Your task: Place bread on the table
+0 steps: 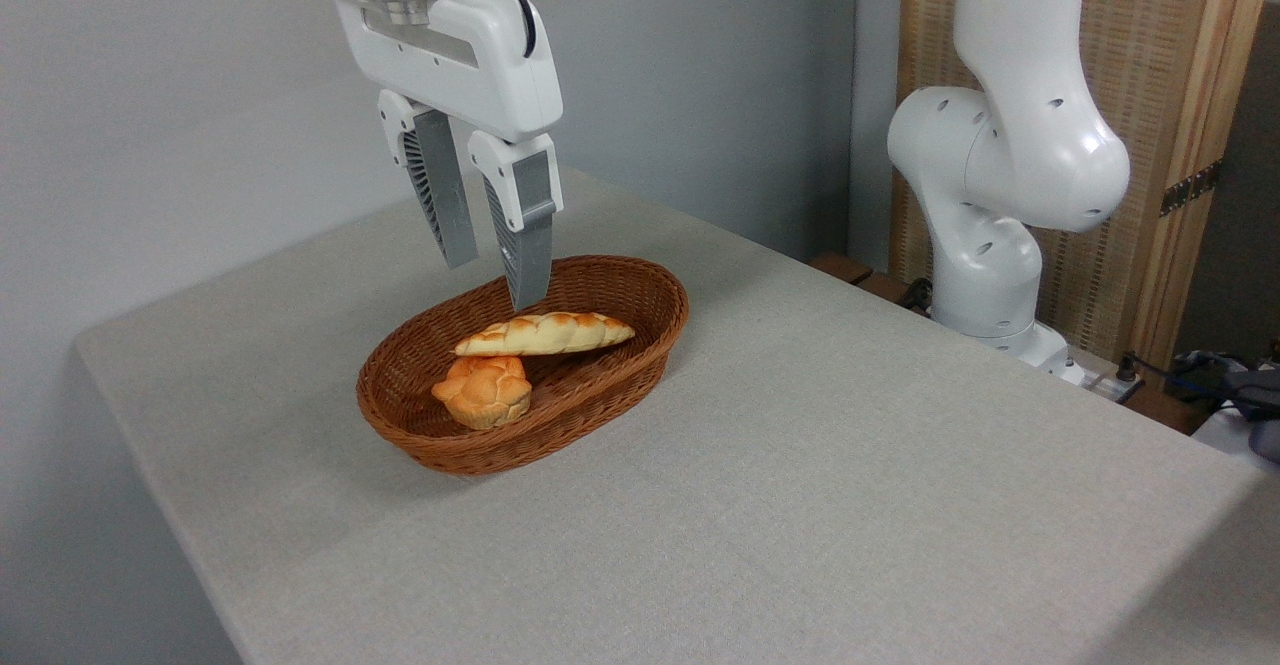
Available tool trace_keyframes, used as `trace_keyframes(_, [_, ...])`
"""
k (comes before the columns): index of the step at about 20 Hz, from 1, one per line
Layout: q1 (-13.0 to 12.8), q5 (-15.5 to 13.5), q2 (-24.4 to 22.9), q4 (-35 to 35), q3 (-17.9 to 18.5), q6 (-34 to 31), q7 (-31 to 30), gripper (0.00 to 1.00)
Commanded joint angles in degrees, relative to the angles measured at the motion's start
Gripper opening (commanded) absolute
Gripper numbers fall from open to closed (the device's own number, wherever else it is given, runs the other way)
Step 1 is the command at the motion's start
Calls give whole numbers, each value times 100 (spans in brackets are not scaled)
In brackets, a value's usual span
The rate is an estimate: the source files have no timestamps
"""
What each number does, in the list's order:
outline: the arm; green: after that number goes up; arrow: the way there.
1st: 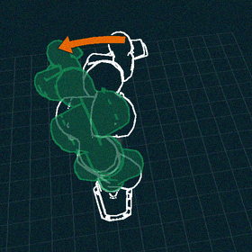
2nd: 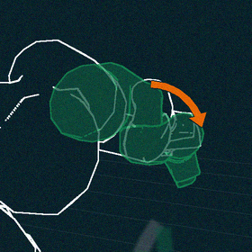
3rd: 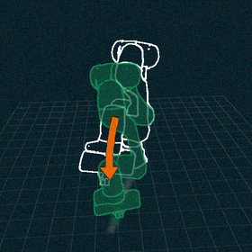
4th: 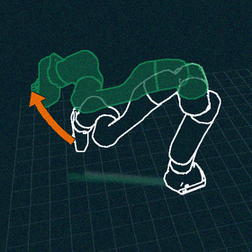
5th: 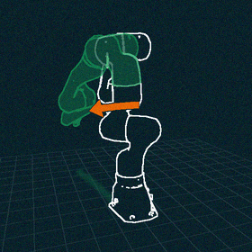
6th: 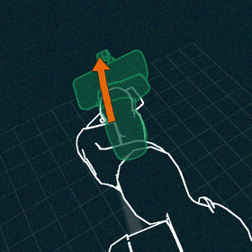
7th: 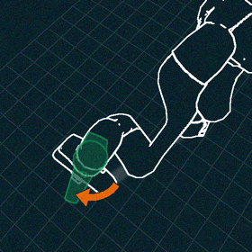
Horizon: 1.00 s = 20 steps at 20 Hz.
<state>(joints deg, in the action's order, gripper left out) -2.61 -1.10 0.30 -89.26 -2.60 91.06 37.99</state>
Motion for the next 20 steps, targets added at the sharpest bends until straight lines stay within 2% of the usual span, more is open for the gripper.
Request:
trace_keyframes(1, [-28,-257,13,-82,-38,-158,68,100])
trace_keyframes(9, [-29,-259,-4,-92,-39,-158,60,100])
trace_keyframes(13, [-64,-268,-152,-442,-65,60,112,100])
trace_keyframes(16, [-64,-268,-468,-1196,-337,858,95,100])
trace_keyframes(20, [-72,-276,-452,-1654,-768,1326,60,100])
